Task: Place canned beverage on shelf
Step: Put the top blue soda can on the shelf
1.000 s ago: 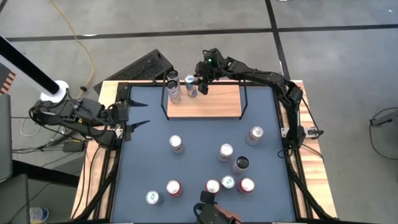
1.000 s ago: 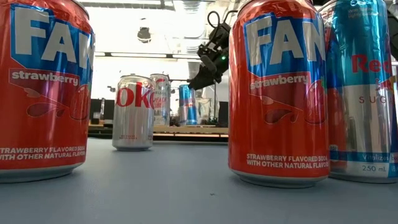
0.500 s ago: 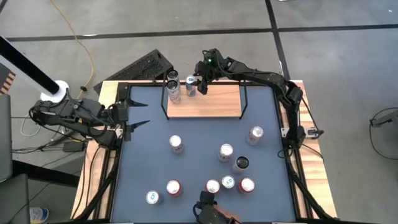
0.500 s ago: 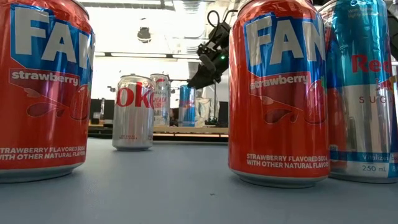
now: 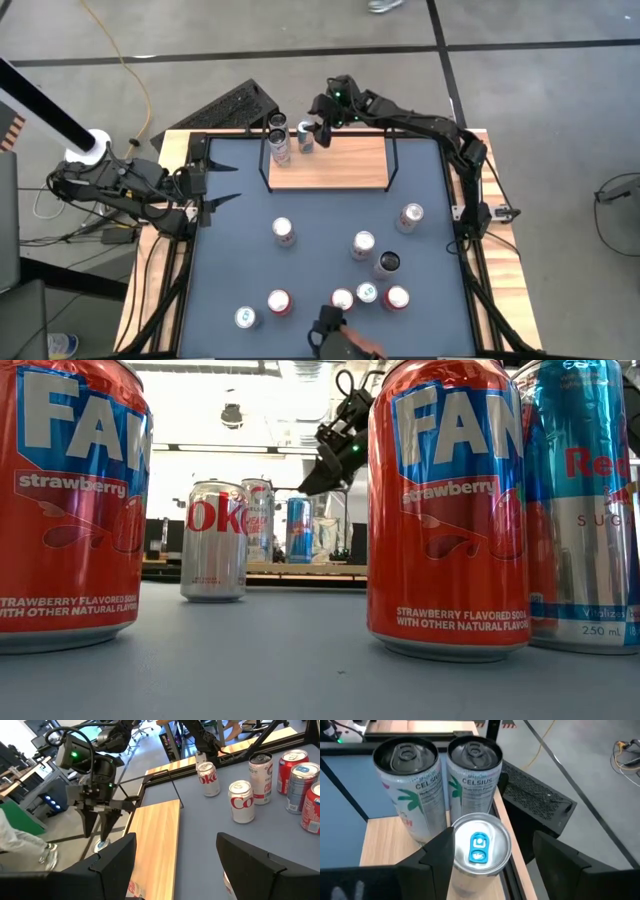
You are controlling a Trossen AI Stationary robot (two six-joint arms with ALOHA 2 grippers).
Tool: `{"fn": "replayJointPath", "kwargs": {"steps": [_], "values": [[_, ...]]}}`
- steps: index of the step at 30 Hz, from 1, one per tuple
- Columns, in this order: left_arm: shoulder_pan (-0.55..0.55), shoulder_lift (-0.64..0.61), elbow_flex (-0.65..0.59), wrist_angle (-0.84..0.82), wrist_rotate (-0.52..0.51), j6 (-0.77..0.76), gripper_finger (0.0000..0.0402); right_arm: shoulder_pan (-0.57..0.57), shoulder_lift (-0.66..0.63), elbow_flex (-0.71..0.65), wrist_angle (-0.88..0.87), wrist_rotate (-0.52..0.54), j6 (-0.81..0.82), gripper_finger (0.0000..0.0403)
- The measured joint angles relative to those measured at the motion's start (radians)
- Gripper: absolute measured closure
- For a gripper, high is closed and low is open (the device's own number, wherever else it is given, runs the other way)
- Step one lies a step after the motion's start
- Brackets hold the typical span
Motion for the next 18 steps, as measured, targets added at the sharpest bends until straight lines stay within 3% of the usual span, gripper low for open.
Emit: {"fn": "replayJointPath", "kwargs": {"steps": [8,13,18], "values": [[0.0,0.0,0.0,-0.011,-0.009,0.008,0.0136,0.031,-0.045,0.001,-0.156,0.045,-0.007,0.0154],[0.0,0.0,0.0,-0.02,-0.009,0.008,0.0136,0.073,-0.067,0.002,-0.238,0.212,0.024,0.016],[0.0,0.0,0.0,-0.024,-0.01,0.008,0.0136,0.095,0.01,-0.008,-0.225,0.346,0.09,0.0235]]}}
